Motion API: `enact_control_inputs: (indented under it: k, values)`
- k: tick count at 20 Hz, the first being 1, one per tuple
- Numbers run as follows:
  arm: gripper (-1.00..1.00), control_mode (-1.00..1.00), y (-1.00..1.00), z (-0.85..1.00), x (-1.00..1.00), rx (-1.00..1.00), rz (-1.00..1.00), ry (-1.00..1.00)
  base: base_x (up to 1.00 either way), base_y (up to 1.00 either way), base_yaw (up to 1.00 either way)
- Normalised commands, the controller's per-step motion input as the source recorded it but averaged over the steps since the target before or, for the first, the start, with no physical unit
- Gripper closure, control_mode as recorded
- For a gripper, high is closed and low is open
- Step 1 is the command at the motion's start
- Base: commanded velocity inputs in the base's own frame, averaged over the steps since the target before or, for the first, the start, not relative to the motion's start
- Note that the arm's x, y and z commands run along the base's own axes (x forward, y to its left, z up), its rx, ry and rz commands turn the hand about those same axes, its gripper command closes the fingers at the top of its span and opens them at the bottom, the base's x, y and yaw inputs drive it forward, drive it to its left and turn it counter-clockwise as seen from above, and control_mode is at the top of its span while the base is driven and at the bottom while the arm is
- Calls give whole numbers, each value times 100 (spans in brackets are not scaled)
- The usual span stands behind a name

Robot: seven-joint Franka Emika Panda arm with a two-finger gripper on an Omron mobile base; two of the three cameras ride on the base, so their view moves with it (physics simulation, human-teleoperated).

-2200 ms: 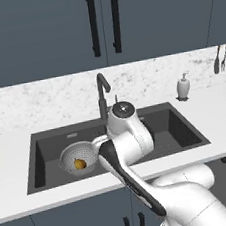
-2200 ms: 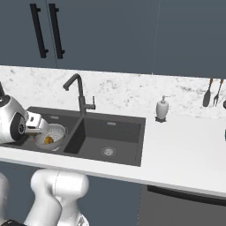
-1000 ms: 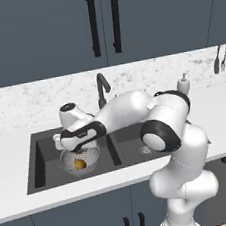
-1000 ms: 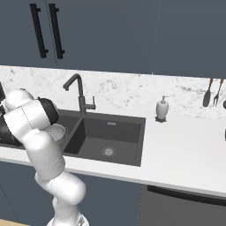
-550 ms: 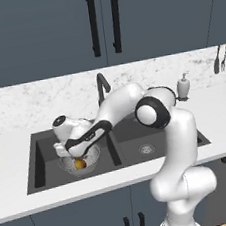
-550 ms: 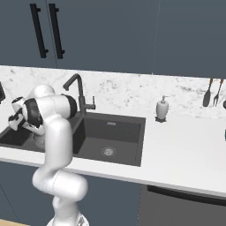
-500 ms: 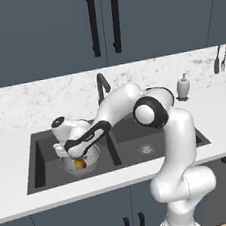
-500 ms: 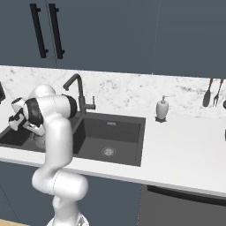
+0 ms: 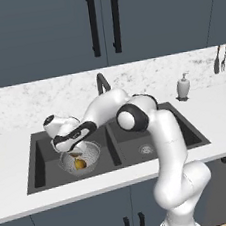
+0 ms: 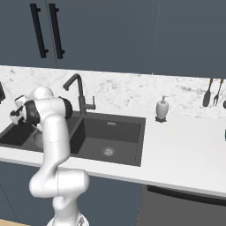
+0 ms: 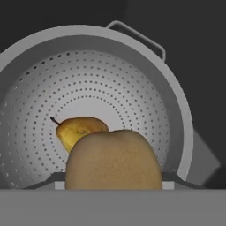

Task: Put the colander in the sink, put the kiwi, pear in the colander, and turn on the sink faucet and pour water over the colander.

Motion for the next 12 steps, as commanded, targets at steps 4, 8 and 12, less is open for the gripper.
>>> enact_control_inputs:
  k: [4, 8, 12]
  values:
    - [100, -100, -1, -21, 33, -1, -13, 11, 0, 0, 0]
    - [100, -100, -23, -36, 10, 0, -10, 8, 0, 0, 0]
    - [100, -100, -28, -41, 0, -1, -9, 4, 0, 0, 0]
